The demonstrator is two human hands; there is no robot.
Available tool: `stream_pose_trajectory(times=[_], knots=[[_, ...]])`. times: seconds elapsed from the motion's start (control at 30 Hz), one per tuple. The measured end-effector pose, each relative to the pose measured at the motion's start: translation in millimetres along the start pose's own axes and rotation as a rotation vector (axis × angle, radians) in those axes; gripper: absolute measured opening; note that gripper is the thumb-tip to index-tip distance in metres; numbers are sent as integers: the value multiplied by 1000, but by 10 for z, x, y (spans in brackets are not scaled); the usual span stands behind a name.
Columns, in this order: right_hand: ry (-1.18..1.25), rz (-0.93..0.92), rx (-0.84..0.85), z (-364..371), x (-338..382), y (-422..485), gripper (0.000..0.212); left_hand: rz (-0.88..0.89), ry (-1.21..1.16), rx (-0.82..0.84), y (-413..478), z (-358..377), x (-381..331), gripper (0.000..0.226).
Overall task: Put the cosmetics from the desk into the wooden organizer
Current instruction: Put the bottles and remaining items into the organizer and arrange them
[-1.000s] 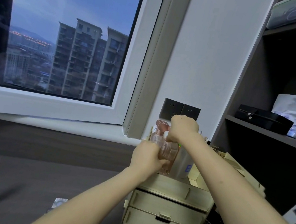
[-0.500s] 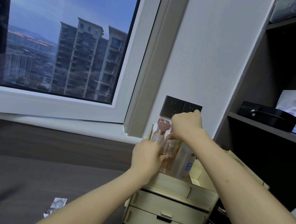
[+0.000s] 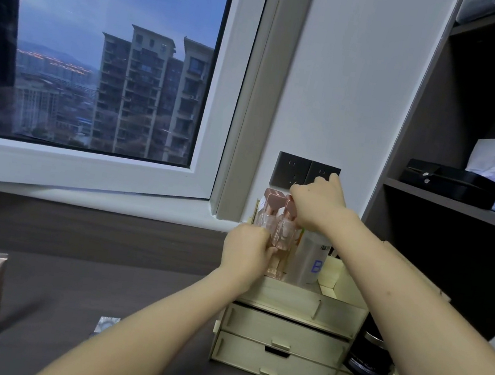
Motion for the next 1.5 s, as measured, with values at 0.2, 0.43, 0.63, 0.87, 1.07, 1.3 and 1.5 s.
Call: stream_pose_trajectory(times=[0.2, 0.43, 0.63, 0.87, 1.07, 1.3, 1.5], knots=[[140, -14, -302, -200, 270, -347, 21, -13, -101, -71, -124, -488, 126, 20], [620, -257, -86, -335, 941, -985, 29, -210, 26, 80, -837, -1450, 760, 15], [729, -469, -15, -443, 1648, -1336, 29, -495, 287, 207, -1765, -2072, 1540, 39], [871, -485, 34, -525, 2011, -1493, 25, -617, -16, 91, -2029, -1811, 1975, 53], [917, -432, 77, -467, 1876, -1582, 25, -609, -61, -104, -2023, -1607, 2035, 10], [1144, -279, 37, -576, 1546, -1487, 41, -312, -541, -108, -1446, -1714, 1135, 10], [1370, 8, -74, -645, 862, -1290, 32, -123, -823, 12, -732, -1719, 416, 7]])
Point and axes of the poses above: each hand's wrist, its own y-axis towards the middle knuckle, its own z-axis out of the palm, x = y × z, the point moved 1 cm from there along y, towards the middle knuckle, and after that the axes turned 12 degrees about z, right-handed, at the moved point
